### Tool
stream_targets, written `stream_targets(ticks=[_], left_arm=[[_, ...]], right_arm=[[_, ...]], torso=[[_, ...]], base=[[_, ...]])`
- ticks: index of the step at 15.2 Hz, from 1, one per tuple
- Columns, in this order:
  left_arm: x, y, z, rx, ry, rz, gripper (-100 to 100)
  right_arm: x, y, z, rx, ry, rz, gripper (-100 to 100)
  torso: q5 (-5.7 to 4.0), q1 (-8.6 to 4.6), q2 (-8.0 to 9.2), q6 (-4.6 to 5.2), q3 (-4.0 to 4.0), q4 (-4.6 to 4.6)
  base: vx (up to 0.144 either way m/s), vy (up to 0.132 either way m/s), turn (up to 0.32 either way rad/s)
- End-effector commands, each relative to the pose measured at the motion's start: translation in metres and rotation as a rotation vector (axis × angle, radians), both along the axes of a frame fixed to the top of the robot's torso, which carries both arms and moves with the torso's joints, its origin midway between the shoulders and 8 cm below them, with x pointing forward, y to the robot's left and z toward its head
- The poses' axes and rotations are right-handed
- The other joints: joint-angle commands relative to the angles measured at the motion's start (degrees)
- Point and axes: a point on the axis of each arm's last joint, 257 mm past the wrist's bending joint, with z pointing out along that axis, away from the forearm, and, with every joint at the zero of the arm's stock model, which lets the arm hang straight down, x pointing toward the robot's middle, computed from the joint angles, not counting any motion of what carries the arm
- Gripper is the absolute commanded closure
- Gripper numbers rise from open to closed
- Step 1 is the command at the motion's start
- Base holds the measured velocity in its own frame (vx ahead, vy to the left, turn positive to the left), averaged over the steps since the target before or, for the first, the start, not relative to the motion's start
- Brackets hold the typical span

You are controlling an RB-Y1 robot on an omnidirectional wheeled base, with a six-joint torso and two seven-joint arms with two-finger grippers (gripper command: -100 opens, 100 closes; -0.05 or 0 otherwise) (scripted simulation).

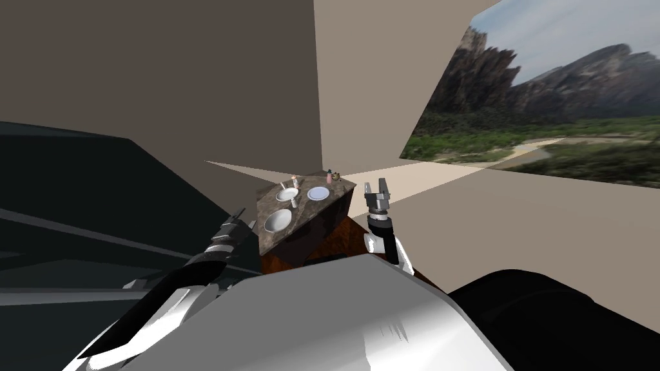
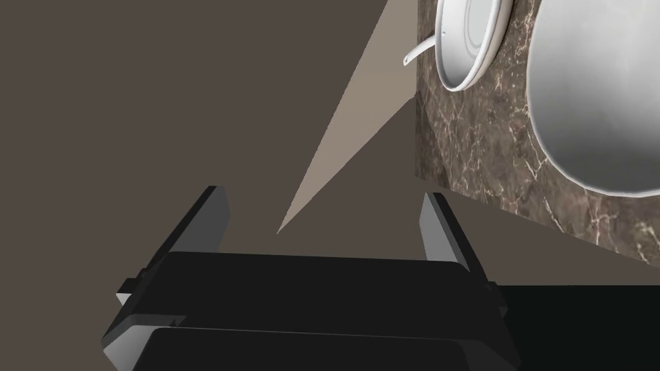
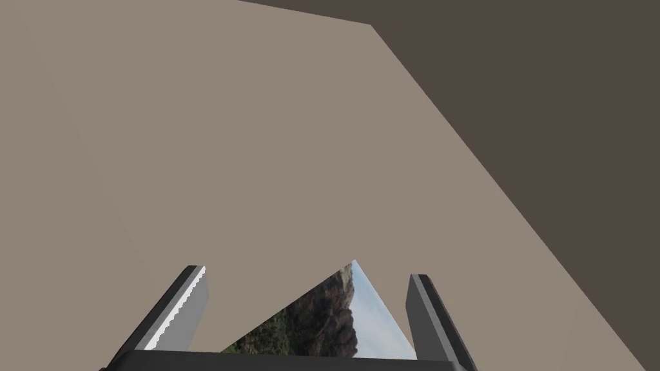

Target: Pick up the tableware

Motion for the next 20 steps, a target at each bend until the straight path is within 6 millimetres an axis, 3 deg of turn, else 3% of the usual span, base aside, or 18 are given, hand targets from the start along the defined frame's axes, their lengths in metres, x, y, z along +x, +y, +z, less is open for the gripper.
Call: stream_targets(ticks=[1, 9, 10, 20], left_arm=[[-0.004, 0.010, -0.009, -0.003, 0.050, 0.014, -100], [-0.018, 0.034, -0.045, -0.020, 0.209, 0.055, -100], [-0.025, 0.044, -0.052, -0.025, 0.248, 0.070, -100], [-0.057, 0.073, -0.091, -0.061, 0.448, 0.123, -100]], right_arm=[[0.000, 0.000, 0.000, 0.000, 0.000, 0.000, 0], [0.000, 0.000, 0.000, 0.000, 0.000, 0.000, 0], [0.000, 0.000, 0.000, 0.000, 0.000, 0.000, 0], [0.000, 0.000, 0.000, 0.000, 0.000, 0.000, 0]], torso=[[0.00, 0.00, 0.00, 0.00, 0.00, 0.00], [0.00, -0.02, -0.03, 0.00, -0.02, -0.01], [0.00, -0.01, -0.02, -0.02, -0.01, -0.01], [0.00, 0.00, 0.01, -0.02, 0.00, 0.00]], base=[[0.019, -0.025, -0.097], [0.017, -0.020, -0.069], [0.019, -0.024, -0.084], [0.020, -0.021, -0.074]])
